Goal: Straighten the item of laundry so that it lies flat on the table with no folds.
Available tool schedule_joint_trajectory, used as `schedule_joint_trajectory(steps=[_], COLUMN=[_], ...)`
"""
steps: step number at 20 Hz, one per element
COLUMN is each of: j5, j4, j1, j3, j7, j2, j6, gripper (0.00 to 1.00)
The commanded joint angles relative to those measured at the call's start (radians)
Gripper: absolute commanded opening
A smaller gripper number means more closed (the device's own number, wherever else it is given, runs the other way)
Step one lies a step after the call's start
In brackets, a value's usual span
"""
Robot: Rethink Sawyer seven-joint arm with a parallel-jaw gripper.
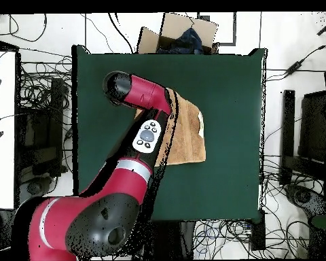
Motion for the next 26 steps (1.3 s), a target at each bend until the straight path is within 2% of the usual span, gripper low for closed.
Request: schedule_joint_trajectory(steps=[1,26], j5=[0.020,-0.011], j4=[0.164,0.242], j1=[0.012,0.052], j3=[0.067,-0.063], j7=[0.305,0.340], j2=[0.037,0.043], j6=[-0.022,-0.014], gripper=[1.00,1.00])
